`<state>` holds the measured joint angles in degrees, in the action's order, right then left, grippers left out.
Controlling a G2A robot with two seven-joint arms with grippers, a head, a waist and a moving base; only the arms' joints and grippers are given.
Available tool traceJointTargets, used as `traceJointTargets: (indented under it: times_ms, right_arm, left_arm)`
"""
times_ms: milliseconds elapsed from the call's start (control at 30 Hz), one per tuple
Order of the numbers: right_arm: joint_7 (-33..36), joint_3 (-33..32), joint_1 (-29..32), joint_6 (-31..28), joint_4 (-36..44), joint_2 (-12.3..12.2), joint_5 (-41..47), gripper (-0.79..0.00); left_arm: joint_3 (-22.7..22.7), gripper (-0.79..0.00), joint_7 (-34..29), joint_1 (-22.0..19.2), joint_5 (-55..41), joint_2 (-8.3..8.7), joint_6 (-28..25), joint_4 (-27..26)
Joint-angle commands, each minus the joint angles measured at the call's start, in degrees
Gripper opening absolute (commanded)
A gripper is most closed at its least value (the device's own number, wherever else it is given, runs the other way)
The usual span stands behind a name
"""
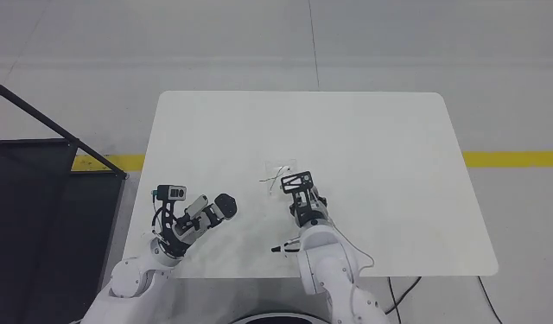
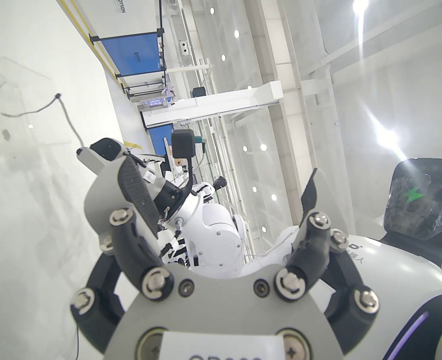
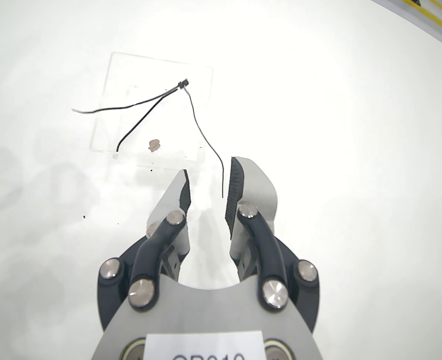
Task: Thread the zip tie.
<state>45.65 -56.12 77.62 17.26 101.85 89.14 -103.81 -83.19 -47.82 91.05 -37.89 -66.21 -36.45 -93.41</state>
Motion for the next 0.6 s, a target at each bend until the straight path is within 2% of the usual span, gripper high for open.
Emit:
traceJointTargets:
  times_ms: [0, 233, 300, 333, 367, 400, 500, 567]
  right_arm:
    - [0.05, 0.23, -0.09, -0.47, -0.15, 0.09, -0.45, -0.517]
    - [-1.01, 0.74, -0.04, 0.01, -0.10, 0.47, -1.33, -0.520]
    - [-2.55, 0.66, 0.47, 0.25, 0.49, 0.50, -1.23, -0.489]
    - [-3.53, 0.49, 0.96, 0.45, 0.92, 0.47, -1.36, -0.431]
    - [-4.45, 0.26, 1.61, 0.75, 1.49, 0.43, -1.33, -0.234]
    - [-5.43, 0.03, 2.35, 0.57, 2.23, 0.37, -0.91, -0.114]
    - [-8.22, -1.42, 5.10, -0.65, 4.76, -0.01, 0.25, 0.000]
    - [-10.31, -2.59, 7.23, -1.08, 6.78, -0.29, 0.95, 0.000]
  left_arm:
    - [0.00, 0.000, 0.00, 0.00, 0.00, 0.00, 0.00, 0.00]
    - [0.00, 0.000, 0.00, 0.00, 0.00, 0.00, 0.00, 0.00]
    - [0.00, 0.000, 0.00, 0.00, 0.00, 0.00, 0.00, 0.00]
    - [0.00, 0.000, 0.00, 0.00, 0.00, 0.00, 0.00, 0.00]
    - [0.00, 0.000, 0.00, 0.00, 0.00, 0.00, 0.00, 0.00]
    - [0.00, 0.000, 0.00, 0.00, 0.00, 0.00, 0.00, 0.00]
    - [0.00, 0.000, 0.00, 0.00, 0.00, 0.00, 0.00, 0.00]
    - [0.00, 0.000, 0.00, 0.00, 0.00, 0.00, 0.00, 0.00]
